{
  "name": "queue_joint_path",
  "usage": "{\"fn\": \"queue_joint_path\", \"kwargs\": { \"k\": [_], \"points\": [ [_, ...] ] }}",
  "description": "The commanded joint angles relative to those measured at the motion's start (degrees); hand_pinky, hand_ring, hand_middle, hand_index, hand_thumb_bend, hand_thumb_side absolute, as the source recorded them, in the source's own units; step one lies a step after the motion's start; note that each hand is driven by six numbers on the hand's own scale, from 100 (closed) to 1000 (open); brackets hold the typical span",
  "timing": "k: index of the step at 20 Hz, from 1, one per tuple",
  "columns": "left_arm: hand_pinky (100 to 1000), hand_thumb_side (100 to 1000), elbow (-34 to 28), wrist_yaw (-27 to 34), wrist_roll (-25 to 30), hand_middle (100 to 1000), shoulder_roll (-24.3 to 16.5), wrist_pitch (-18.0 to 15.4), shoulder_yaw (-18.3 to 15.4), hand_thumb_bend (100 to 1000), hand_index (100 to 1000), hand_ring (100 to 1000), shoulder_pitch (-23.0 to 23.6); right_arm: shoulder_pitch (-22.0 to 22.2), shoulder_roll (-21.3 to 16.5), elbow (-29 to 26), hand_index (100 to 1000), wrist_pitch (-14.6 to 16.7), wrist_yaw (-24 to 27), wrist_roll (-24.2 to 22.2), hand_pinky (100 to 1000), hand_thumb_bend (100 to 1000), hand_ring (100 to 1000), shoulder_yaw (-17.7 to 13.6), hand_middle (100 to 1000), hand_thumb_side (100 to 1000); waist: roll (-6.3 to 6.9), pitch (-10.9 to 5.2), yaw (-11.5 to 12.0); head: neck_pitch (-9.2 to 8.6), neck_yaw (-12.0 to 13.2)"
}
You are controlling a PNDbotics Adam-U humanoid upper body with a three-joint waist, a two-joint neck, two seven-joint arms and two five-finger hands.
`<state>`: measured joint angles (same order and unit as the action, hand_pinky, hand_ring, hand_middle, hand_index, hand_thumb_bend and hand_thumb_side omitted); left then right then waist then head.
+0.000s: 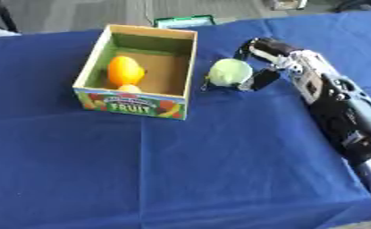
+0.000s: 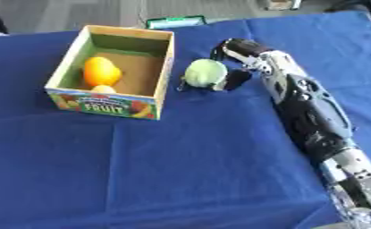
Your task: Pick up objects on the table and place them in the box.
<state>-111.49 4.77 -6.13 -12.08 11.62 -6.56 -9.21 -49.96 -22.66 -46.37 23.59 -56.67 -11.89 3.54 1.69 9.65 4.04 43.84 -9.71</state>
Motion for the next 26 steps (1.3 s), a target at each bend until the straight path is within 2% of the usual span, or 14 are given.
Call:
{"fn": "queue_joint_path", "kwargs": {
  "k": [1, 4, 9, 13, 20, 26],
  "points": [
    [736, 660, -0.8, 0.2, 0.0, 591, -1.0, 0.0, -0.4, 100, 669, 523, -0.6, -1.4, -0.6, -0.5, 557, -1.1, -0.4, 3.6, 702, 107, 632, -0.6, 464, 100, 0.04, -0.64, 0.0, 0.28, -0.1],
    [736, 660, -0.8, 0.3, 0.0, 592, -1.0, 0.0, -0.4, 100, 669, 524, -0.6, -1.4, -0.6, -0.9, 426, -2.1, 0.6, 7.2, 679, 100, 587, -0.6, 343, 100, 0.04, -0.66, 0.0, 0.28, -0.1],
    [736, 660, -0.9, 0.3, 0.0, 592, -1.0, -0.1, -0.4, 100, 669, 525, -0.6, -1.7, -0.4, -2.4, 282, -2.8, 3.0, 12.1, 655, 100, 528, -0.6, 212, 100, 0.06, -0.72, 0.0, 0.28, -0.1],
    [736, 660, -0.9, 0.3, 0.0, 592, -1.0, -0.1, -0.3, 100, 669, 526, -0.6, -2.8, -0.1, -5.1, 260, -2.6, 6.4, 13.0, 656, 100, 513, 0.0, 191, 100, 0.07, -0.79, 0.0, 0.28, -0.1],
    [737, 661, -0.8, 0.3, 0.2, 593, -0.9, -0.1, -0.1, 100, 669, 528, -0.6, -7.3, 3.0, -10.1, 258, -2.9, 13.5, 9.9, 653, 100, 509, 2.0, 189, 100, 0.10, -0.93, 0.1, 0.28, -0.5],
    [737, 660, -0.8, 0.4, 0.5, 593, -0.8, -0.1, 0.1, 100, 669, 529, -0.9, -10.6, 8.6, -9.7, 264, -2.3, 13.1, 7.3, 653, 100, 510, 3.5, 194, 100, 0.12, -0.93, 1.1, 0.28, -1.3]
  ]
}}
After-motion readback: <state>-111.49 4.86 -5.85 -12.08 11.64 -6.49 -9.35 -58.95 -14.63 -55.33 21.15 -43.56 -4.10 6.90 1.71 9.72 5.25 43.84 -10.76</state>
